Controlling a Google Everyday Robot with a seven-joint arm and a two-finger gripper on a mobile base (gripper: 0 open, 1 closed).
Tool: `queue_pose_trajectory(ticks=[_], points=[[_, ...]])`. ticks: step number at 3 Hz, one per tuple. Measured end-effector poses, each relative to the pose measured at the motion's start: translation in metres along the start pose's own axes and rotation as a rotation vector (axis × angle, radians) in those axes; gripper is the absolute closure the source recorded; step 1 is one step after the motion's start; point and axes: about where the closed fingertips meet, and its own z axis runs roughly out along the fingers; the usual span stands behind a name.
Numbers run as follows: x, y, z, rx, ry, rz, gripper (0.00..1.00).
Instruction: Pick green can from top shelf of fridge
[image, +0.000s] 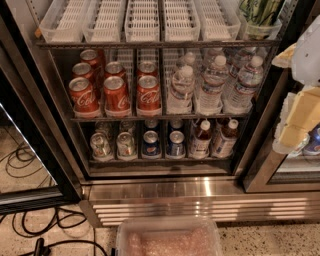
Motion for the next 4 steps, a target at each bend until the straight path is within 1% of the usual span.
queue_pose_trajectory(ticks=[1, 2, 3, 4], points=[[0.000, 0.000, 0.000, 0.000, 0.000, 0.000, 0.00], [-0.007, -0.008, -0.002, 0.056, -0.076, 0.056, 0.00], [-0.007, -0.017, -0.003, 0.145, -0.198, 0.212, 0.00], [-0.016, -0.036, -0.011, 0.238, -0.354, 0.296, 0.00]])
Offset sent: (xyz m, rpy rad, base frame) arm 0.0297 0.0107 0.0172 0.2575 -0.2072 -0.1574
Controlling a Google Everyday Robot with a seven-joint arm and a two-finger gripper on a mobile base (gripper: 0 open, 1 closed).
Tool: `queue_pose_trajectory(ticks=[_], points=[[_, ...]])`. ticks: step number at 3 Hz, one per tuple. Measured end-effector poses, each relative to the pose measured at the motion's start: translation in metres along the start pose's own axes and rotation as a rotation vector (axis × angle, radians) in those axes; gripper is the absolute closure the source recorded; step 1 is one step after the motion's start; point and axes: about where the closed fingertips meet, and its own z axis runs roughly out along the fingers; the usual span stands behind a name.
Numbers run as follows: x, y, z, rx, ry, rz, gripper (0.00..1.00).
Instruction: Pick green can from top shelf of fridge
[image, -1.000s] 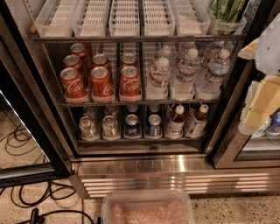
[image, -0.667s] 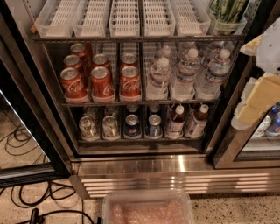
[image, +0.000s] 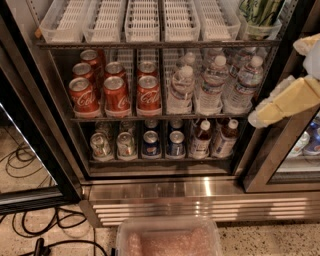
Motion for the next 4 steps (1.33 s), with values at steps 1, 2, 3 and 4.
queue_pose_trajectory(ticks=[1, 2, 3, 4], points=[[-0.020, -0.015, 0.002, 0.073, -0.154, 0.050, 0.00], [-0.034, -0.029, 0.001, 0.144, -0.290, 0.107, 0.00], [-0.042, -0.040, -0.001, 0.217, -0.363, 0.173, 0.00], [-0.041, -0.050, -0.008, 0.307, -0.416, 0.286, 0.00]])
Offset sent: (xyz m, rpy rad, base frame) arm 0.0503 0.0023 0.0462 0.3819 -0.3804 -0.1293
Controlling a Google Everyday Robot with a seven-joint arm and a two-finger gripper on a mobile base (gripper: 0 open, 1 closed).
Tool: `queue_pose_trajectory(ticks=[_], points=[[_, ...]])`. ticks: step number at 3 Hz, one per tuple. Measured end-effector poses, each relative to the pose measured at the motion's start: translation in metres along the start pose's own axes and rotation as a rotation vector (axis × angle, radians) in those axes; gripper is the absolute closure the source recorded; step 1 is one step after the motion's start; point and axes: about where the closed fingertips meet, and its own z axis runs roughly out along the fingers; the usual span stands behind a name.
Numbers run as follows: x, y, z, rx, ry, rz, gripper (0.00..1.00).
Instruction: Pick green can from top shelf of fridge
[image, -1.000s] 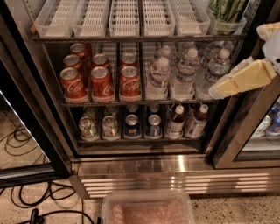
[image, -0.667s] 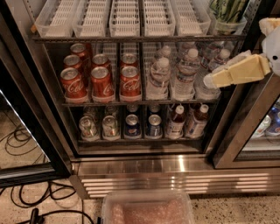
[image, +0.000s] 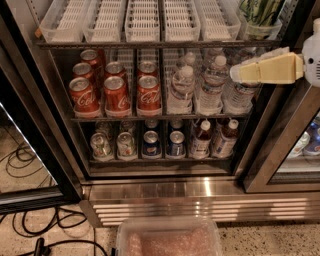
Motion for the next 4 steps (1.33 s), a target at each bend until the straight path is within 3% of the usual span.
queue_pose_trajectory(ticks=[2, 4], points=[[0.0031, -0.0219, -0.0001, 0.140, -0.058, 0.166, 0.00], [-0.0032, -0.0192, 0.0042, 0.125, -0.076, 0.180, 0.00]])
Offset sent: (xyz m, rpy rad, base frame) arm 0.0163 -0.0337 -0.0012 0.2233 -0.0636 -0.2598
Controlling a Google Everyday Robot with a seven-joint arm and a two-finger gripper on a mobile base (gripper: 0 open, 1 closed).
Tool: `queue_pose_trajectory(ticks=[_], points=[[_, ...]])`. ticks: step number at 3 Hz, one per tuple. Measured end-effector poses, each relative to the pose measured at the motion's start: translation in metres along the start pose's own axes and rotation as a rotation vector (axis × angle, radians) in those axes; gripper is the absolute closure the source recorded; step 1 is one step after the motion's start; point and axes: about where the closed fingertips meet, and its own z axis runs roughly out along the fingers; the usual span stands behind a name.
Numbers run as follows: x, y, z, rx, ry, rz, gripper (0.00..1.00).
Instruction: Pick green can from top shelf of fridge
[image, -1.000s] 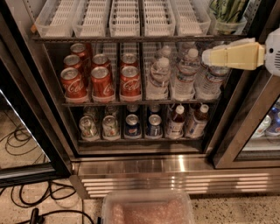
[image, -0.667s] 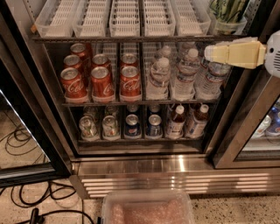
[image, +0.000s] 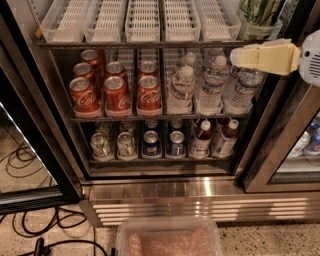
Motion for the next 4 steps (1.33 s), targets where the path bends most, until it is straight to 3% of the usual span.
queue_pose_trajectory(ticks=[2, 3, 4], points=[[-0.019, 0.012, 0.022, -0.045, -0.082, -0.034, 0.22], [-0.022, 0.014, 0.029, -0.049, -0.125, -0.072, 0.21], [-0.015, 0.010, 0.037, -0.022, -0.174, -0.121, 0.18]])
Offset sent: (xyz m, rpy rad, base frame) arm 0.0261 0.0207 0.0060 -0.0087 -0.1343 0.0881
